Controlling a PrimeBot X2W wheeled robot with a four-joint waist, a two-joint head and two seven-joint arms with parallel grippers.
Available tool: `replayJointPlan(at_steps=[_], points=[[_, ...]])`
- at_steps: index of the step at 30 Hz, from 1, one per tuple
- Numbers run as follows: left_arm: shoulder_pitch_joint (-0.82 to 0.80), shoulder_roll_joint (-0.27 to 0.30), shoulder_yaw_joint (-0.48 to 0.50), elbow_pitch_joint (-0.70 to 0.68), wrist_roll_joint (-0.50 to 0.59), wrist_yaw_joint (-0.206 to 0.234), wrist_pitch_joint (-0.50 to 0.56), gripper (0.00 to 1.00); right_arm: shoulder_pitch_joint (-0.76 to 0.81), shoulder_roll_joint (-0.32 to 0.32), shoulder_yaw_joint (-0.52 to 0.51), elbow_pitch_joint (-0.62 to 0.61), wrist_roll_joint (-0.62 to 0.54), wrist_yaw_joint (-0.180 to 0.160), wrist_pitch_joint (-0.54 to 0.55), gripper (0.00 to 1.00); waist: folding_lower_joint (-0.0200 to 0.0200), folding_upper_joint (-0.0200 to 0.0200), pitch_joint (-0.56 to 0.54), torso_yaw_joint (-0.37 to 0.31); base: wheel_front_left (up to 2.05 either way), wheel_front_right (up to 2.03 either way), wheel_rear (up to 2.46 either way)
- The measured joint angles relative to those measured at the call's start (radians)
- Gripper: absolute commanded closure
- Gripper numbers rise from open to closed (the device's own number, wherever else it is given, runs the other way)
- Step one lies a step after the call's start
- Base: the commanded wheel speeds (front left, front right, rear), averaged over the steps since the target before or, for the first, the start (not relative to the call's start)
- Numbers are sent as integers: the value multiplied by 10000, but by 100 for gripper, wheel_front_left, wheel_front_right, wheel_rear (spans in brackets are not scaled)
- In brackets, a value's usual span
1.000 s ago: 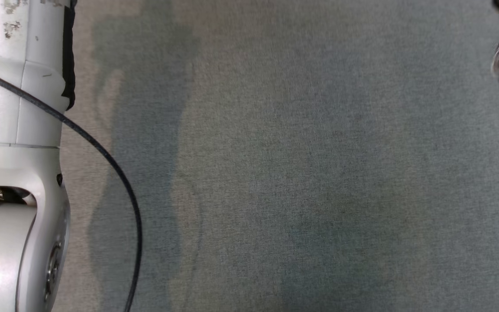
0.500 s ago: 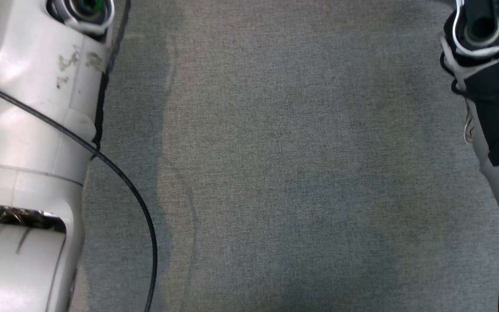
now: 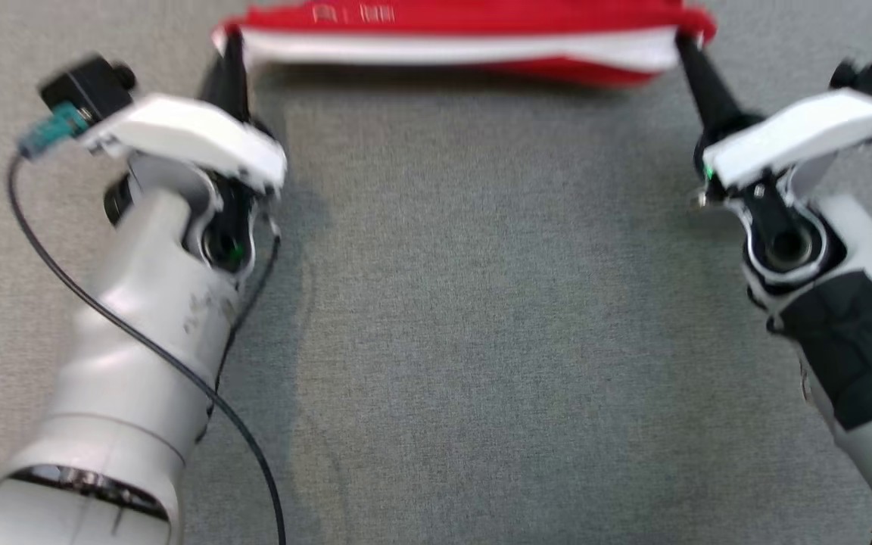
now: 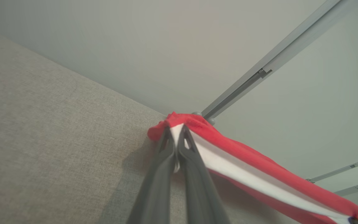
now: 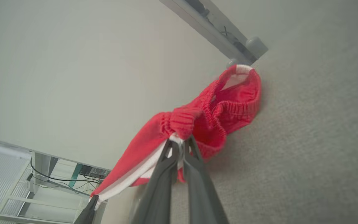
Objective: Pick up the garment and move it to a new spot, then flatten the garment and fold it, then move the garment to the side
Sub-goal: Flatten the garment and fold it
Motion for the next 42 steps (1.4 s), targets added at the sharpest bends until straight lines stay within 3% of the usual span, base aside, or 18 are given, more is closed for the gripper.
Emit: replayJointPlan(at_steps=[13,19,28,42], points=[[2132,416,-2849,1338,2408,-301,293,100,1572,-685,2079,1254,-431,0,2520,100,0,1,-1860,224,0,0,0],[2659,579,-3639,1499,2905,-345,754,100,1693,-849,2855,1360,-650,0,3588,100,0,0,-2423,223,0,0,0],[3353,786,-4454,1266,3108,-376,1615,100,2073,-1112,3567,1179,-571,0,5058,100,-1,0,-3015,284,0,0,0],[4781,2015,-5496,-759,2443,-385,2702,100,3099,-1705,4036,550,121,2,7099,100,-1,1,-3786,552,0,0,0]])
